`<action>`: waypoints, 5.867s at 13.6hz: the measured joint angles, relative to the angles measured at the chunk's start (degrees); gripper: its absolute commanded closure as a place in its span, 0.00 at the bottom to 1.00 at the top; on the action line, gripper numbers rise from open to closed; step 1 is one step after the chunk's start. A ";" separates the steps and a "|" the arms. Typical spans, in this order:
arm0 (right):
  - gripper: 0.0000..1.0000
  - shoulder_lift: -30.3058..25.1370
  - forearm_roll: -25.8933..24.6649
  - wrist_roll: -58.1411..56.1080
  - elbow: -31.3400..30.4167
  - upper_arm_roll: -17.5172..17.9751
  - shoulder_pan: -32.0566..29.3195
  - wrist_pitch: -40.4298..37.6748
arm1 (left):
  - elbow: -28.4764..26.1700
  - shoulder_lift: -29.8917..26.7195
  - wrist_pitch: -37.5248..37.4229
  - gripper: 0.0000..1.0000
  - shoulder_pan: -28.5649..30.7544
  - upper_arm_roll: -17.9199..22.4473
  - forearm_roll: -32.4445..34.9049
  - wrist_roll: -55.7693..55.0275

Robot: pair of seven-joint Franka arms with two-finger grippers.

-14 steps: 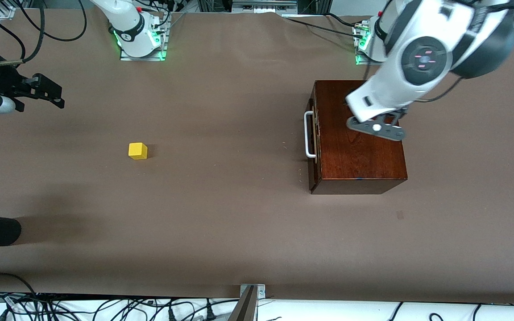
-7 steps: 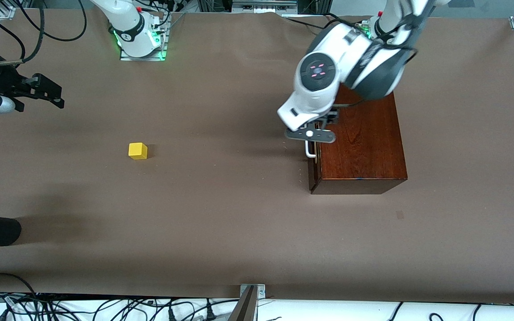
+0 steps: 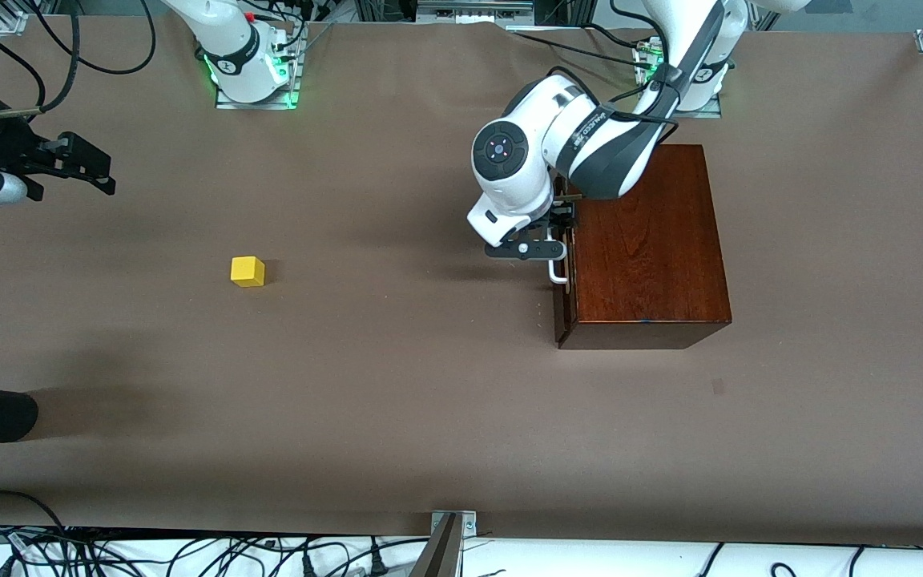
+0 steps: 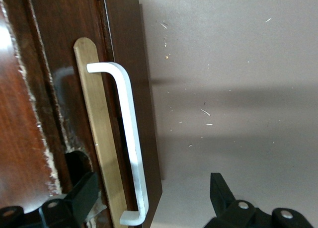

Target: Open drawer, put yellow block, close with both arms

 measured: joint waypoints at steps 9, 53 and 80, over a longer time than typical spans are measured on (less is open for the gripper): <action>0.00 0.00 0.02 0.00 0.00 0.06 0.00 -0.01 | -2.18 2.29 5.85 0.00 -0.85 0.01 3.41 -4.05; 0.00 15.56 0.62 -2.11 1.62 0.59 1.29 5.11 | 8.28 -17.18 -13.95 0.00 30.45 0.74 -2.27 30.80; 0.02 17.80 0.75 5.21 -41.66 0.59 4.18 56.18 | -6.15 -29.56 -7.67 0.00 33.81 3.99 -2.37 43.55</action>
